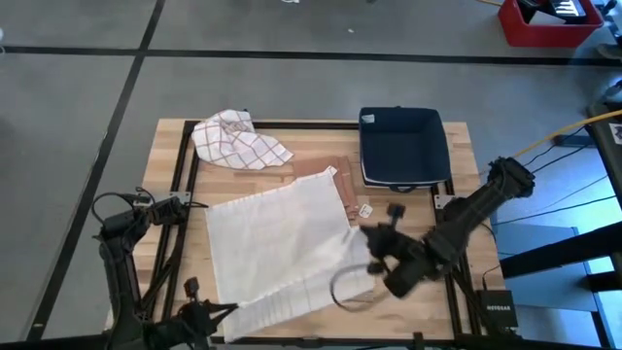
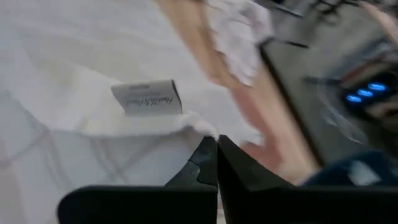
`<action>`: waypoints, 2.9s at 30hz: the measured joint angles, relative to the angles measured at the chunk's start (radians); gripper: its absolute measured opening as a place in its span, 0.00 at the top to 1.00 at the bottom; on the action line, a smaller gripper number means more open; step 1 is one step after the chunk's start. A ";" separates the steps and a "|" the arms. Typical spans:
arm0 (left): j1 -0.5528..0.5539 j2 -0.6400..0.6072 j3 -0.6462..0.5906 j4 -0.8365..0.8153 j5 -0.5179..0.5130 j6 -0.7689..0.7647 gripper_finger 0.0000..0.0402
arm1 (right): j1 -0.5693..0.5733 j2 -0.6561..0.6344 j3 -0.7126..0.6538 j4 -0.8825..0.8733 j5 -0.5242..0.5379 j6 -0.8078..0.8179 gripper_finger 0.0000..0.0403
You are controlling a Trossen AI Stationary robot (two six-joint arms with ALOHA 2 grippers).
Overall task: Fold towel
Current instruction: Fold the bottom white towel
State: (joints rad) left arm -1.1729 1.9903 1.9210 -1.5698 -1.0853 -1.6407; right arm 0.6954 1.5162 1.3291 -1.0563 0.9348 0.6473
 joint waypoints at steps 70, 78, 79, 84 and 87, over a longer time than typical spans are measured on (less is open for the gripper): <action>0.141 -0.505 -1.145 0.001 0.495 -0.257 1.00 | -0.823 0.264 -0.131 0.585 -0.405 -0.601 1.00; 0.141 -0.505 -1.166 0.004 0.495 -0.228 1.00 | -0.822 0.277 -0.131 0.593 -0.383 -0.609 1.00; 0.141 -0.505 -1.166 0.005 0.495 -0.228 1.00 | -0.822 0.278 -0.131 0.594 -0.378 -0.613 1.00; 0.142 -0.505 -1.166 0.006 0.493 -0.228 0.99 | -0.822 0.286 -0.131 0.588 -0.373 -0.630 0.99; 0.142 -0.505 -1.166 0.004 0.512 -0.229 0.93 | -0.823 0.288 -0.132 0.577 -0.349 -0.629 0.96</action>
State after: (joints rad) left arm -1.0311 1.4853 0.7551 -1.5654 -0.5738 -1.8692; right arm -0.1275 1.8038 1.1966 -0.4790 0.5860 0.0179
